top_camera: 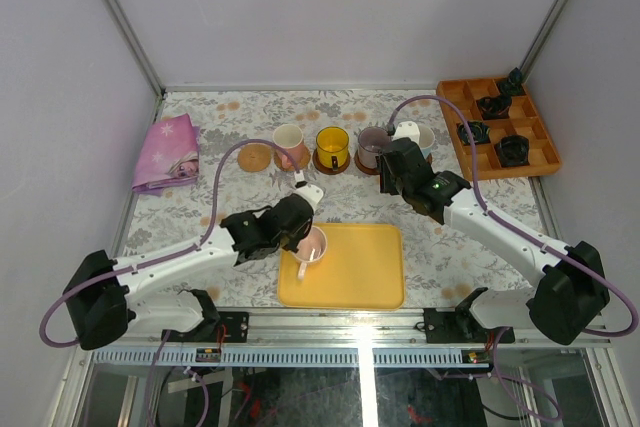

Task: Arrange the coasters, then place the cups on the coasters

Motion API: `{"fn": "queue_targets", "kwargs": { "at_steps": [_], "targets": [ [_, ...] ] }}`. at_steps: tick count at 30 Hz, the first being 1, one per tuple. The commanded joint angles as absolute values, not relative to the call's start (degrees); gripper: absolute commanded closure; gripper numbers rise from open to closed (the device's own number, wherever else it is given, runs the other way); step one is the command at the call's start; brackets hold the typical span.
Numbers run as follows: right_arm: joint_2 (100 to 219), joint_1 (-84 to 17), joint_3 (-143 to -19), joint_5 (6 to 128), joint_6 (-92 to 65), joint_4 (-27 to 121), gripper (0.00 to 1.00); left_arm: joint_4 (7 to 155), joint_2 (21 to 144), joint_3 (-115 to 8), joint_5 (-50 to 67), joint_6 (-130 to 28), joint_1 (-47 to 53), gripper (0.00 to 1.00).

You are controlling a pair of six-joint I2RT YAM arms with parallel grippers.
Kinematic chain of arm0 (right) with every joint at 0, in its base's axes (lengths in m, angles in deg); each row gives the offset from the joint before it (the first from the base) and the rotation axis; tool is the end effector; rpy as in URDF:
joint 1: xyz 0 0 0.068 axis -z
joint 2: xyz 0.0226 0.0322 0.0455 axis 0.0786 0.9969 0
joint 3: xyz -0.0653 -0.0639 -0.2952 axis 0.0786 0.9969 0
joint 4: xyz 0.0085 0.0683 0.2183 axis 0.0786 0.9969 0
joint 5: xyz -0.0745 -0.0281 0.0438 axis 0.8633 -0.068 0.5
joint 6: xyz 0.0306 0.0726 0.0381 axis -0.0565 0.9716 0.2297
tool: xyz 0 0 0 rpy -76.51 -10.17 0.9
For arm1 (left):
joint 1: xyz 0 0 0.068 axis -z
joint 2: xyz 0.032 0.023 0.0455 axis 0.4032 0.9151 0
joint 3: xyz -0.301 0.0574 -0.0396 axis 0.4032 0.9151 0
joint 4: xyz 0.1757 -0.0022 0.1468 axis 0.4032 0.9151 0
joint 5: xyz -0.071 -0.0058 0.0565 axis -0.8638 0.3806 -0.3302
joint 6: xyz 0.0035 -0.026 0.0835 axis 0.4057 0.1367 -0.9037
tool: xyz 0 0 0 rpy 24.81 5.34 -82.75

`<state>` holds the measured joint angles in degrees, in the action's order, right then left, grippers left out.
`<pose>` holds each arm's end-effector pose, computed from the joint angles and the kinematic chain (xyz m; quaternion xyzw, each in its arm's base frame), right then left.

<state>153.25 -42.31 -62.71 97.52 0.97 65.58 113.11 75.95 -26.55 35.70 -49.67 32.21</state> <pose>0.2370 0.1455 0.3133 -0.0354 0.8776 0.0656 0.4735 0.1406 -0.1633 0.2482 0.2920 0.8908 -0.0486 0.3446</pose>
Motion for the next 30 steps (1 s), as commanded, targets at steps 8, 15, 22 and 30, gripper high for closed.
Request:
{"fn": "queue_targets", "kwargs": {
  "at_steps": [8,15,22,30],
  "targets": [
    [152.4,-41.9,-63.3,99.7,1.9,63.4,0.56,98.6,82.0,-30.0,21.8,-65.5,25.7,0.97],
    [152.3,-41.9,-63.3,100.0,1.9,63.4,0.56,104.0,80.9,-32.3,23.0,-64.2,24.6,0.23],
    [153.9,-41.9,-64.1,98.3,1.9,63.1,0.56,110.0,72.3,-31.8,21.3,-57.4,24.6,0.14],
    [154.6,-41.9,-65.3,97.7,1.0,63.5,0.57,111.9,62.0,-24.4,12.3,-44.6,25.8,0.13]
  ]
}}
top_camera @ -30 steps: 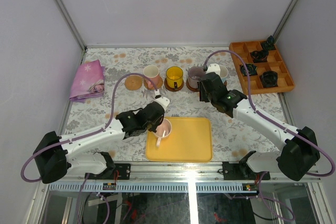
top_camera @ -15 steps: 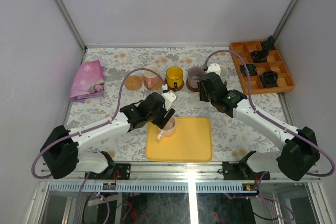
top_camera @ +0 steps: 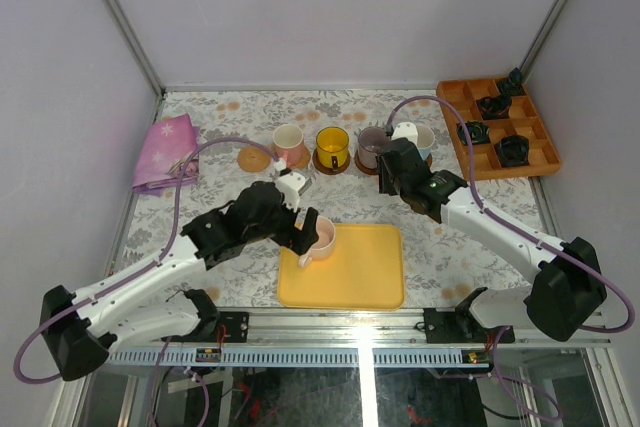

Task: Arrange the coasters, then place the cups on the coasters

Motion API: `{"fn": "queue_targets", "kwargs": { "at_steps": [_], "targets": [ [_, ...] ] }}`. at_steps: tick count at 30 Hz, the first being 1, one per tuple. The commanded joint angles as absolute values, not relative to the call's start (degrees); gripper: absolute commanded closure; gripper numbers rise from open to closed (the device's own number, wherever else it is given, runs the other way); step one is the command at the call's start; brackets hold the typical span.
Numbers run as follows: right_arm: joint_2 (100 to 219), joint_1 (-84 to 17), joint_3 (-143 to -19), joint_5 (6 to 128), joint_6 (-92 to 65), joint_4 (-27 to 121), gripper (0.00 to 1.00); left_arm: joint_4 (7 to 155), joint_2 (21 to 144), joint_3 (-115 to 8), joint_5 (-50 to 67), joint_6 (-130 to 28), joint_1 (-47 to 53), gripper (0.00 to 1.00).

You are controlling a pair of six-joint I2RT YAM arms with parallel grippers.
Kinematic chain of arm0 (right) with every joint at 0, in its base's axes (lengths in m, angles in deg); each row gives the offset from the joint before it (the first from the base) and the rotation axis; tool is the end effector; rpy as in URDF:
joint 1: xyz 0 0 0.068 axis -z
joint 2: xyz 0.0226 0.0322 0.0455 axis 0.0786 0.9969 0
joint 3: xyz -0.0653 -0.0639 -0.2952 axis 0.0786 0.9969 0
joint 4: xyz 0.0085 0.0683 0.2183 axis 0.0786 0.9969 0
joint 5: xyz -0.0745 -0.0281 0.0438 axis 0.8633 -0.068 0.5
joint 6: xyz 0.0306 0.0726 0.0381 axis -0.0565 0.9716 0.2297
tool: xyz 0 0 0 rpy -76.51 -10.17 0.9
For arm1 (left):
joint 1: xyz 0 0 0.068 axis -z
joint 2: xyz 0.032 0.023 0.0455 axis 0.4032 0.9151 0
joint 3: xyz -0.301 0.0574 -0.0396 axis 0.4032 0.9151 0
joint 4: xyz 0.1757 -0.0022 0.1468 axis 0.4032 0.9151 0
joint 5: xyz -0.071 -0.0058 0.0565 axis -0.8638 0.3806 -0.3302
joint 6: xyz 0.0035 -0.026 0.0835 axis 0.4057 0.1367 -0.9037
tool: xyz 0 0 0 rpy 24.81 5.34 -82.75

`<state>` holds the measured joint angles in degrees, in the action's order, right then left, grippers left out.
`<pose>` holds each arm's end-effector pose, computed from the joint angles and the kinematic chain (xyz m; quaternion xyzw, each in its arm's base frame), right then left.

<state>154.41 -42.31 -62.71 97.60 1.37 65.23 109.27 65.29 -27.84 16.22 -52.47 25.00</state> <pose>0.2406 0.1482 0.3088 -0.0336 0.8806 0.0631 0.4684 0.1294 -0.1488 0.2942 0.2956 0.8465 -0.2229 0.3826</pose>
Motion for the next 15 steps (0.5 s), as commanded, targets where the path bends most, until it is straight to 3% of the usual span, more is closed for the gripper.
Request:
{"fn": "queue_targets", "kwargs": {
  "at_steps": [1,15],
  "targets": [
    [154.6,-41.9,-65.4,97.6,0.9,63.6,0.57,112.0,61.2,-23.6,12.7,-43.4,26.1,0.13],
    [154.1,-41.9,-65.0,97.0,1.8,64.1,0.58,111.1,69.9,-21.6,20.6,-36.0,29.9,0.16]
  ]
}}
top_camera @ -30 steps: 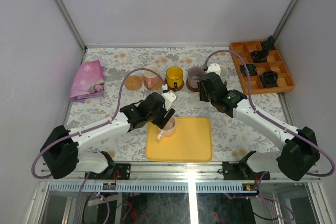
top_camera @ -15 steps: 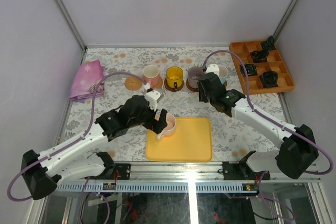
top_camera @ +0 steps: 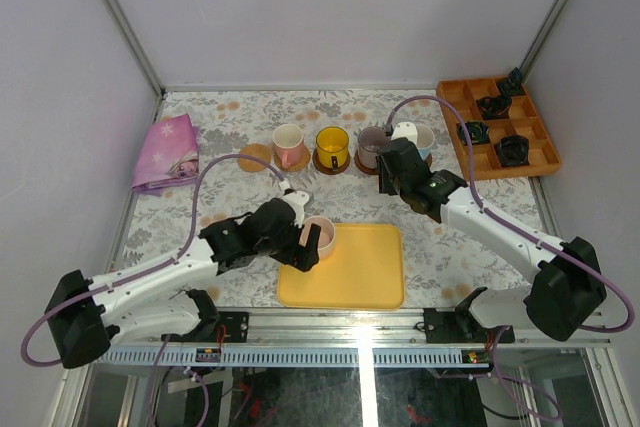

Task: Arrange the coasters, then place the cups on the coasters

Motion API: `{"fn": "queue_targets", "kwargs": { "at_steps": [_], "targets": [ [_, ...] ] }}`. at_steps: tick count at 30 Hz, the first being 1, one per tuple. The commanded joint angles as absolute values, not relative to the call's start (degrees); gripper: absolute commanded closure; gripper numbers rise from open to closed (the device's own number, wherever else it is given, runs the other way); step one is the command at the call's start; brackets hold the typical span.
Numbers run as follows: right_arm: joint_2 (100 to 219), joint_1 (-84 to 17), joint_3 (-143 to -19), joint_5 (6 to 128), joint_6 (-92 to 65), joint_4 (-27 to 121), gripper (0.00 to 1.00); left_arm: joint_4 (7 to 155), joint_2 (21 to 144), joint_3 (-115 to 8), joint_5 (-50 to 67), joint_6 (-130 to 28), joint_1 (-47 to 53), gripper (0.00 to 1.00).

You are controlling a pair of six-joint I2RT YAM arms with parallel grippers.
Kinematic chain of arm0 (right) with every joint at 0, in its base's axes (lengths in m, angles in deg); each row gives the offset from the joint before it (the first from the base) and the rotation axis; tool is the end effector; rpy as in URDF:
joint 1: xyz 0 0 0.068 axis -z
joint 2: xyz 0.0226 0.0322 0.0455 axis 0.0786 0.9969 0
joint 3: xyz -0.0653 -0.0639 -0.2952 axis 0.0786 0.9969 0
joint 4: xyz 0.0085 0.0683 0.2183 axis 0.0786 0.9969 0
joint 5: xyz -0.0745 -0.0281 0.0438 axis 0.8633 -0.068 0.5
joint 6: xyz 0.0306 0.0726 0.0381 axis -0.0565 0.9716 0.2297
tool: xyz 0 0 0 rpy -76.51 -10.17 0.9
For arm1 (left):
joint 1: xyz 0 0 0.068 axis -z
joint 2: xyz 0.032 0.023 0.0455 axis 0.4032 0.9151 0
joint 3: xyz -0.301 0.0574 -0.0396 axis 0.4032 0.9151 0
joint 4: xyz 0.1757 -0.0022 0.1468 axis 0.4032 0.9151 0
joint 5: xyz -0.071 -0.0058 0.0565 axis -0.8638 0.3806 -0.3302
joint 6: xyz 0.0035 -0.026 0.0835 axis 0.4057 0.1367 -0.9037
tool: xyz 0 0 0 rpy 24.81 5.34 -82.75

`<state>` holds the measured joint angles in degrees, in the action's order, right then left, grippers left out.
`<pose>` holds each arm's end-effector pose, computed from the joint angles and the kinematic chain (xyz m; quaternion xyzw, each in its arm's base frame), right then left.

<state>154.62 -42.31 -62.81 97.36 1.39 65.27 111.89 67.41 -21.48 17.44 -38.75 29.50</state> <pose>0.2412 0.1490 0.3082 -0.0348 0.8814 0.0642 0.4667 0.1126 -0.1494 0.2463 0.2323 0.9060 -0.2174 0.2793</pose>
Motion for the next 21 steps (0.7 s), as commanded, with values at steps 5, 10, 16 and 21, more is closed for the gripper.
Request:
{"fn": "queue_targets", "kwargs": {
  "at_steps": [5,10,16,21],
  "targets": [
    [154.4,-41.9,-65.0,97.3,1.6,64.3,0.58,109.5,73.7,-22.3,23.2,-36.1,29.9,0.19],
    [155.0,-41.9,-65.4,97.3,1.3,64.5,0.58,107.1,76.5,-22.6,23.7,-37.0,29.9,0.42],
    [155.7,-41.9,-65.9,97.3,0.9,64.1,0.57,106.2,76.9,-22.3,23.2,-38.5,29.9,0.87],
    [156.7,-41.9,-66.2,96.6,0.8,63.4,0.58,107.7,75.4,-22.2,23.9,-38.7,30.1,1.00]
  ]
}}
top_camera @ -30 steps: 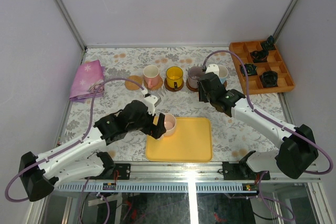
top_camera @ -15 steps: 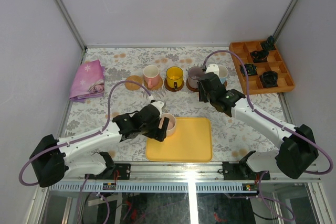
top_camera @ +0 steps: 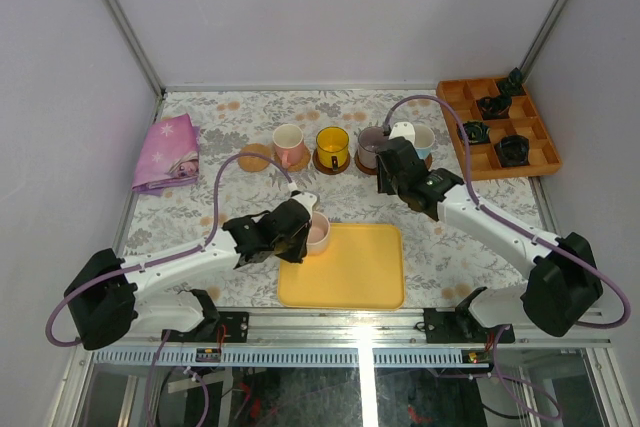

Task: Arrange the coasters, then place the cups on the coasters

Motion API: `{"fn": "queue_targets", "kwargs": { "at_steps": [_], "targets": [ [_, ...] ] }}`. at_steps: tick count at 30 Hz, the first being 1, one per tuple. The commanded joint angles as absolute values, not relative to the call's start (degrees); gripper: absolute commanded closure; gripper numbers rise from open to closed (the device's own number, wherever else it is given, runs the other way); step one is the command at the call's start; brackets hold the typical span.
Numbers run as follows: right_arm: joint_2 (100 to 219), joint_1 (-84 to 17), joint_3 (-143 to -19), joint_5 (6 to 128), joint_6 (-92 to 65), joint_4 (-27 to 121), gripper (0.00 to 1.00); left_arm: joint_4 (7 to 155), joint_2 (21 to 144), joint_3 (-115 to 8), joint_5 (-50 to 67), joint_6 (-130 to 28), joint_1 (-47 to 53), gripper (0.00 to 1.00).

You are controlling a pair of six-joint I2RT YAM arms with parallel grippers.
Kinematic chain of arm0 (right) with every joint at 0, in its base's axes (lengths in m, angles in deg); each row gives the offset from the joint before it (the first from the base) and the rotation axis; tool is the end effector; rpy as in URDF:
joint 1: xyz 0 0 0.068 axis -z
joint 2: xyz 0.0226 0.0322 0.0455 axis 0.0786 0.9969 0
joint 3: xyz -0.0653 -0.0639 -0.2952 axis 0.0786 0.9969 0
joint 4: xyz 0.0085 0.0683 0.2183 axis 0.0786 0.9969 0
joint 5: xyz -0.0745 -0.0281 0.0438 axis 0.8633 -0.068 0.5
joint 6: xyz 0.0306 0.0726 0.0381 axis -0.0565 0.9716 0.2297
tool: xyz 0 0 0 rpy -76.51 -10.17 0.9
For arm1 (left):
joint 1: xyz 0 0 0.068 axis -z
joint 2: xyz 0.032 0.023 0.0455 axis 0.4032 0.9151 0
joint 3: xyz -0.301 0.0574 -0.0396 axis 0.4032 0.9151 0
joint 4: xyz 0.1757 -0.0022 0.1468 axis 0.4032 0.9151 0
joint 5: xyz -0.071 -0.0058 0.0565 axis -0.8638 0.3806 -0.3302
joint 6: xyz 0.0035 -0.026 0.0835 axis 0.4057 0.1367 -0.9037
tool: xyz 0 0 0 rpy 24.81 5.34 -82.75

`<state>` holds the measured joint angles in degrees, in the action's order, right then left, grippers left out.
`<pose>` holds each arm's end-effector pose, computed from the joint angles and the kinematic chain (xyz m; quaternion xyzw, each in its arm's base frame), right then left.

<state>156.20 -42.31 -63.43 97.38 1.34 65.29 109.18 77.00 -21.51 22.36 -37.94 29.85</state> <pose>0.2462 0.1529 0.3045 -0.0371 0.8848 0.0595 0.4607 0.1322 -0.1668 0.2210 0.2211 0.9277 -0.1524 0.2592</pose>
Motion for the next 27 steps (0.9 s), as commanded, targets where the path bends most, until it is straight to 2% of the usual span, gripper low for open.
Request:
{"fn": "queue_targets", "kwargs": {
  "at_steps": [1,6,12,17,20,23,27],
  "targets": [
    [156.8,-41.9,-66.2,96.3,1.0,63.2,0.58,108.0,74.5,-22.3,24.6,-38.8,30.2,1.00],
    [157.0,-41.9,-66.3,96.2,0.7,62.4,0.58,109.8,69.1,-24.6,29.6,-39.8,30.2,1.00],
    [157.0,-41.9,-67.9,97.4,-0.4,62.0,0.58,114.5,67.9,-33.3,38.1,-43.2,29.9,1.00],
    [157.6,-41.9,-70.9,99.9,-2.1,61.1,0.59,113.8,69.5,-35.5,40.8,-45.7,23.0,1.00],
    [159.5,-41.9,-73.0,99.0,-3.1,60.5,0.81,109.2,69.4,-35.1,39.2,-47.1,16.1,1.00],
    [162.2,-41.9,-74.8,96.8,-3.5,60.2,0.97,105.5,70.9,-35.8,38.7,-48.0,10.4,1.00],
    [166.7,-41.9,-77.0,92.8,-4.1,58.8,1.00,100.5,74.8,-36.9,37.7,-48.3,4.2,1.00]
  ]
}}
